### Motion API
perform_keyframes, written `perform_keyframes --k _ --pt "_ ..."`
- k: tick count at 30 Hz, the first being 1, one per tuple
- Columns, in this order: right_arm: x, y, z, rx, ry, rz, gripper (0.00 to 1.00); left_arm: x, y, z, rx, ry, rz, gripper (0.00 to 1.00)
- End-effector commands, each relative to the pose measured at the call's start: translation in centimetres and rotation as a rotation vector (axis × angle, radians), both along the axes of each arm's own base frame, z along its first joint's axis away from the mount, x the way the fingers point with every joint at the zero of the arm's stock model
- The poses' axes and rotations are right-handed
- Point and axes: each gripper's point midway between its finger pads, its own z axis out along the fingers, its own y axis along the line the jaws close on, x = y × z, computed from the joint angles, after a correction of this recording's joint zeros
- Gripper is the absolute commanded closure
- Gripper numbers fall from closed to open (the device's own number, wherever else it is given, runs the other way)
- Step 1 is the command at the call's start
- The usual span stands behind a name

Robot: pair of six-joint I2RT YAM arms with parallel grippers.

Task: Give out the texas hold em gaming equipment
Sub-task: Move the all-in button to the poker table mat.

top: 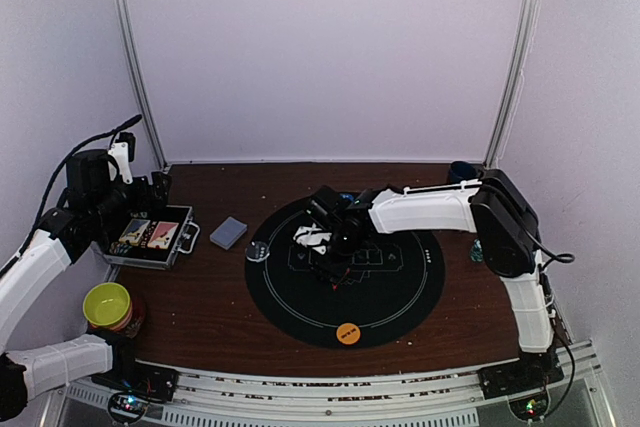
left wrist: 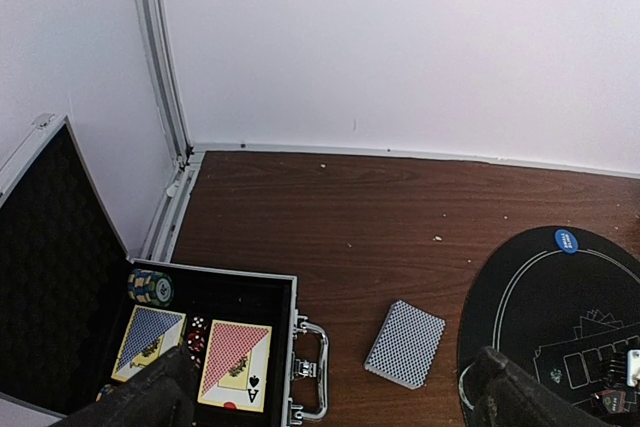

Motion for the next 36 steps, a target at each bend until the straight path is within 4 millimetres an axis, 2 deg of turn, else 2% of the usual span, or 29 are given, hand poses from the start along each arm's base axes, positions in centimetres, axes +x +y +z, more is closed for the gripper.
perform_keyframes --k 1,5,8,15,21,25,29,33,36 --pt "-0.7 -2.5 -0.9 -0.049 0.046 -0.016 0.35 0.0 0.1 1.6 -0.011 -0.048 -0.003 0.02" --pt "-0.2 -4.3 -0.7 -0.052 0.048 -0.041 0.46 0.1 0.1 1.5 -0.010 -0.047 -0.001 0.02" --pt "0.8 -5.9 -0.4 -0.048 0.040 -0.079 0.55 0.1 0.1 1.6 -0.011 -0.048 -0.001 0.02" --pt "3.2 -11.1 -0.4 -0.040 0.046 -0.179 0.58 0.1 0.1 1.5 -0.010 -0.044 0.000 0.02" --pt "4.4 -15.9 -0.1 -0.038 0.030 -0.265 0.57 0.2 0.2 1.4 -0.010 -0.041 0.002 0.02" --pt "6.5 -19.4 0.2 -0.048 -0.006 -0.356 0.57 0.2 0.1 1.3 -0.010 -0.039 0.002 0.02" --pt "8.4 -22.6 -0.4 -0.073 -0.022 -0.423 0.57 0.2 0.2 1.2 -0.008 -0.037 0.005 0.02" --pt "9.2 -23.7 0.0 -0.073 -0.030 -0.434 0.50 0.3 0.2 1.1 -0.008 -0.033 0.008 0.02" --pt "9.3 -22.7 2.0 -0.028 -0.033 -0.397 0.37 0.4 0.2 1.0 -0.007 -0.031 0.007 0.02"
